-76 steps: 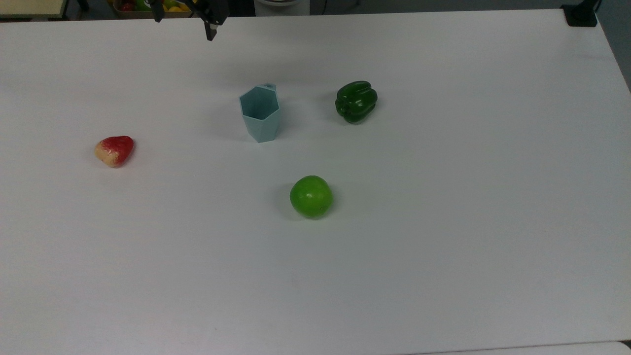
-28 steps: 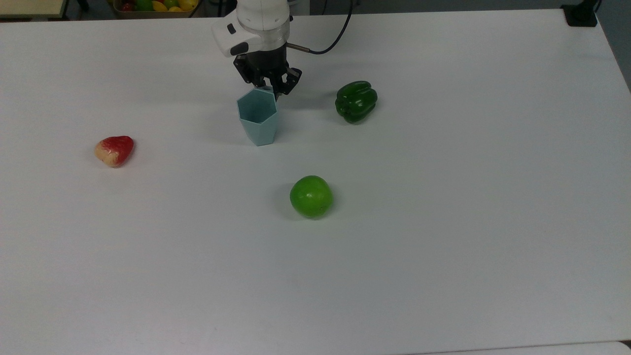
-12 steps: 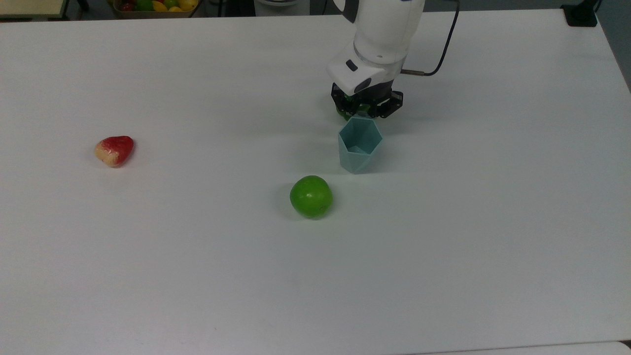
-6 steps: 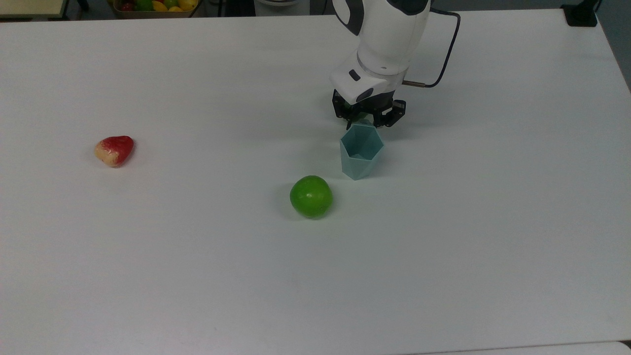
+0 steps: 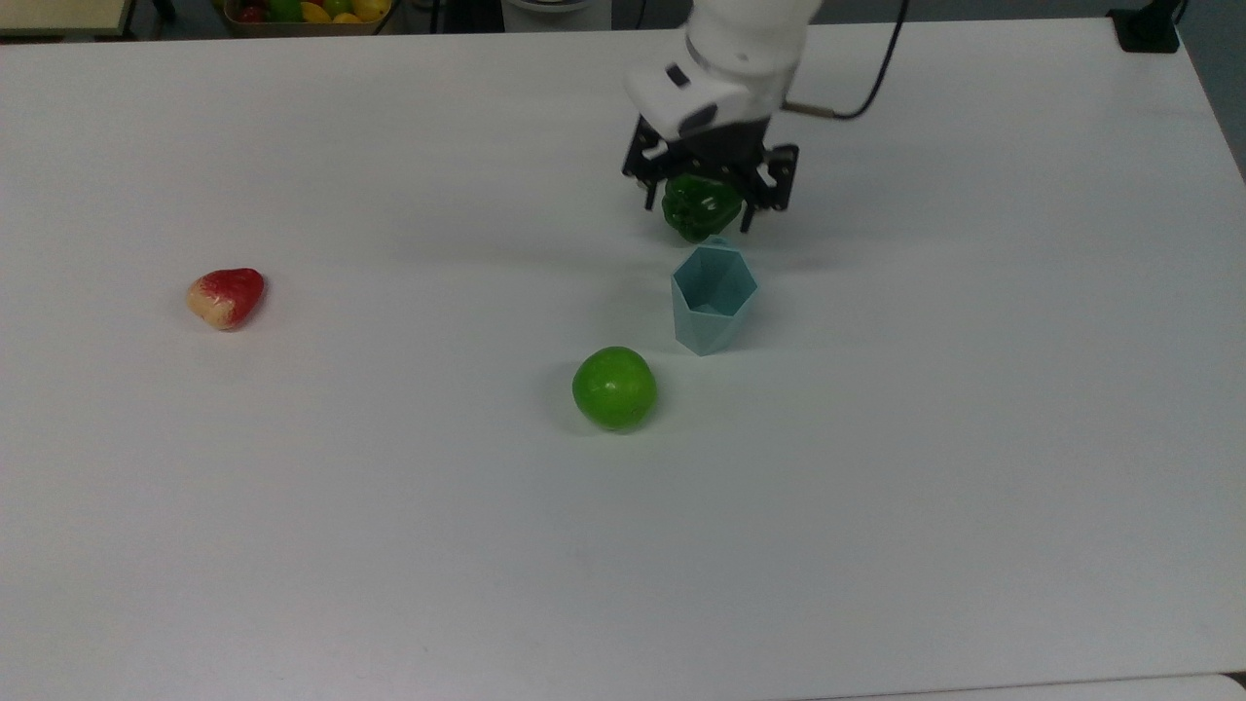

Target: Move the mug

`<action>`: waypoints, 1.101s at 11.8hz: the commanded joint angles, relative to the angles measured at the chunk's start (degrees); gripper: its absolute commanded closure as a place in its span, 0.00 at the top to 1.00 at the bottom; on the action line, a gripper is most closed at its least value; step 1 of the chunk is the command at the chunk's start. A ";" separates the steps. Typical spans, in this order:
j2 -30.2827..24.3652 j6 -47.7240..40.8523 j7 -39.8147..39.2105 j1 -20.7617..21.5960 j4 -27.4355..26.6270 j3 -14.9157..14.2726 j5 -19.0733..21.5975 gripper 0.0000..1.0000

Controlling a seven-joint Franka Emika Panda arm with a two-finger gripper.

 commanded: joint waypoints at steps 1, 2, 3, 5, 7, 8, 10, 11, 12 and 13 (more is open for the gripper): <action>-10.47 -9.72 -8.53 -7.97 -2.04 2.46 2.50 1.00; -13.11 -14.19 -14.57 -11.04 -1.87 2.11 4.87 1.00; -14.87 -18.23 -21.24 -14.11 -1.69 1.67 7.24 1.00; -16.03 -20.99 -26.48 -16.86 -1.34 -2.35 8.41 1.00; -16.47 -20.48 -29.47 -19.23 -1.34 -3.60 8.32 1.00; -15.95 -20.04 -30.36 -19.41 -1.34 -4.73 8.14 1.00; -15.86 -20.12 -31.59 -19.42 -1.34 -5.62 8.23 1.00; -15.69 -20.12 -31.59 -19.16 -1.34 -5.63 8.23 1.00; -15.51 -20.12 -31.25 -18.89 -1.34 -5.71 8.06 1.00; -15.42 -20.03 -30.98 -18.80 -1.08 -5.80 7.88 1.00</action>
